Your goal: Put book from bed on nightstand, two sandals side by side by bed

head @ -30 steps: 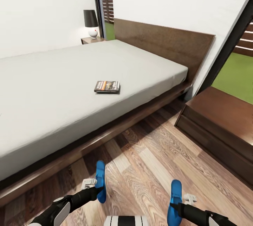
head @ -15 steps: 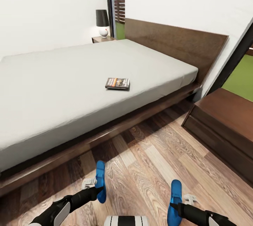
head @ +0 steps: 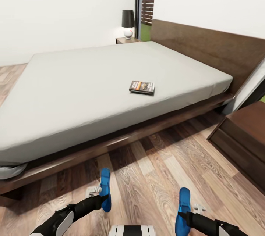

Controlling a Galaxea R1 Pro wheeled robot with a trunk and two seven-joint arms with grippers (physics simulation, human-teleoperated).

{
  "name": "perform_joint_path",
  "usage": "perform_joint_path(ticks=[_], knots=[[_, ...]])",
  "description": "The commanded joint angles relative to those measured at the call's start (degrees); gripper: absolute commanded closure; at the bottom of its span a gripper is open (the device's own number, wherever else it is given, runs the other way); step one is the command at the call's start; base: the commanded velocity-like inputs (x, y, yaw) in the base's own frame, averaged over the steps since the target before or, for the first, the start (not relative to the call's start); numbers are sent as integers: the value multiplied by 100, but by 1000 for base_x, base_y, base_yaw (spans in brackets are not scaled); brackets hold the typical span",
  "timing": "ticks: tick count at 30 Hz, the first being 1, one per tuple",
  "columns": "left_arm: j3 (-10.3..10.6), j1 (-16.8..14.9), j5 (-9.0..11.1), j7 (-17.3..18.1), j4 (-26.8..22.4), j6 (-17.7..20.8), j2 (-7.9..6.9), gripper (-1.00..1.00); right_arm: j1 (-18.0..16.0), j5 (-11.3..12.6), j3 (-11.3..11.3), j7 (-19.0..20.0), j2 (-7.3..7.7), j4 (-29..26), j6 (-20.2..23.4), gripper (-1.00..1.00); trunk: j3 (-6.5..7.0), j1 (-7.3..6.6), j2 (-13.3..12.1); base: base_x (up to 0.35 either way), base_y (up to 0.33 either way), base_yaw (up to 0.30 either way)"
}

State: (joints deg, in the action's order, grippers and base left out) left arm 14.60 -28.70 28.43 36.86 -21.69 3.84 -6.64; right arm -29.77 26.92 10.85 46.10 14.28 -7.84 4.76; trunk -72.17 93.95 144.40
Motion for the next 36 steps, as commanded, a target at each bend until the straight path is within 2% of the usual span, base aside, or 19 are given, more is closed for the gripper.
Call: perform_joint_path(ticks=[1,6,12,16,20,24,26,29,36], knots=[[26,-4,57,14,-2,38,-4,100,0,68,28,31,5,-7,60,100,-4,-1,2,0,0,292],[26,-4,57,9,19,43,-4,100,3,68,25,31,6,-7,60,100,-4,-1,2,0,0,292],[18,-4,49,13,616,13,-38,100,4,76,23,31,46,-6,60,100,-4,-1,2,0,0,292],[17,-4,46,20,1300,-573,-60,100,2,77,22,23,48,119,60,100,-4,-1,2,0,0,292],[24,-4,41,22,1688,-954,-57,100,2,84,22,22,52,450,53,100,-4,-1,2,0,0,292],[24,-4,40,16,1752,-1029,-72,100,2,85,22,22,52,511,52,100,-4,-1,2,0,0,292],[20,-4,44,15,1754,-1039,-156,100,2,87,22,22,50,517,51,100,-4,-1,2,0,0,292],[18,-4,47,14,1752,-1042,-201,100,1,86,22,22,49,519,51,100,-4,-1,2,0,0,292],[17,-4,49,17,1751,-1123,-222,100,1,85,22,22,51,520,51,100,-4,-1,2,0,0,292]])
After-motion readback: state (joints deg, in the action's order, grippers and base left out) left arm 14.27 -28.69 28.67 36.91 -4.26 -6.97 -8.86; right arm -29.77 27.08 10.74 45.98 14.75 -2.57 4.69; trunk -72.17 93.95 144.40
